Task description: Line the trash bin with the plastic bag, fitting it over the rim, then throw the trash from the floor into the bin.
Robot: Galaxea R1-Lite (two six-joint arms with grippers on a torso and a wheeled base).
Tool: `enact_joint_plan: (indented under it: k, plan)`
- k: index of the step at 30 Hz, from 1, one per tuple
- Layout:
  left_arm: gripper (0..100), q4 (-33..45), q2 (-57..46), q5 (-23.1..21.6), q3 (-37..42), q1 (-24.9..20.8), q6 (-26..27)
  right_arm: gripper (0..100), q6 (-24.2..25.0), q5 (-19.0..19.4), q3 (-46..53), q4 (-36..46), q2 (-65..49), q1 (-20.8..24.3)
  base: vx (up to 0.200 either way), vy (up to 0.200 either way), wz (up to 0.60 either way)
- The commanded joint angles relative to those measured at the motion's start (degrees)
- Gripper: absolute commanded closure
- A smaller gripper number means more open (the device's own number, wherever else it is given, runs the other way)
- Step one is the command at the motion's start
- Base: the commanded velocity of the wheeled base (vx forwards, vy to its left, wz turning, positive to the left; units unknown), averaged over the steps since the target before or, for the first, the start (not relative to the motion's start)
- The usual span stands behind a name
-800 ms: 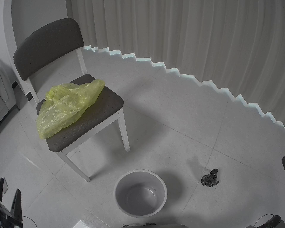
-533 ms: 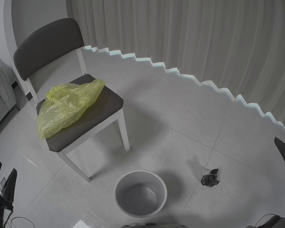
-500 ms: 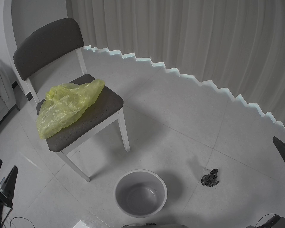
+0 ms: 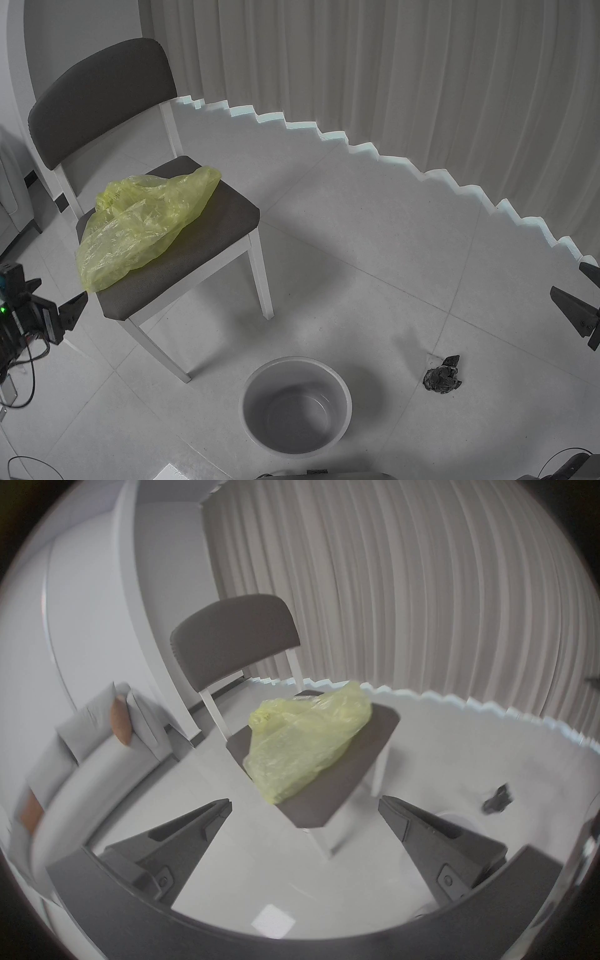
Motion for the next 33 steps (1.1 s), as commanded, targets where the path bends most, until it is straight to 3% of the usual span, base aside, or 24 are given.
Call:
enact_joint_plan:
  k: [1, 7, 16, 33]
  plan:
    - [0, -5.61, 18.38, 2.09, -5.41, 6.66, 9.57, 0, 0.21, 0.15, -0.23, -0.48, 0.95, 1.22, 0.0, 0.0, 0.0]
    - [0, -5.7, 24.0, 2.09, -10.86, 7.81, 12.82, 0, 0.21, 0.23, -0.14, -0.48, 1.22, 1.22, 0.0, 0.0, 0.0]
    - [0, -5.7, 27.96, 2.0, -13.94, 5.79, 15.63, 0, 0.3, 0.23, -0.23, -0.48, 1.22, 1.22, 0.0, 0.0, 0.0]
    - [0, -10.89, 37.98, 4.37, -18.16, 4.47, 15.55, 0, 0.82, 0.23, -0.14, -0.48, 1.57, 1.04, 0.0, 0.0, 0.0]
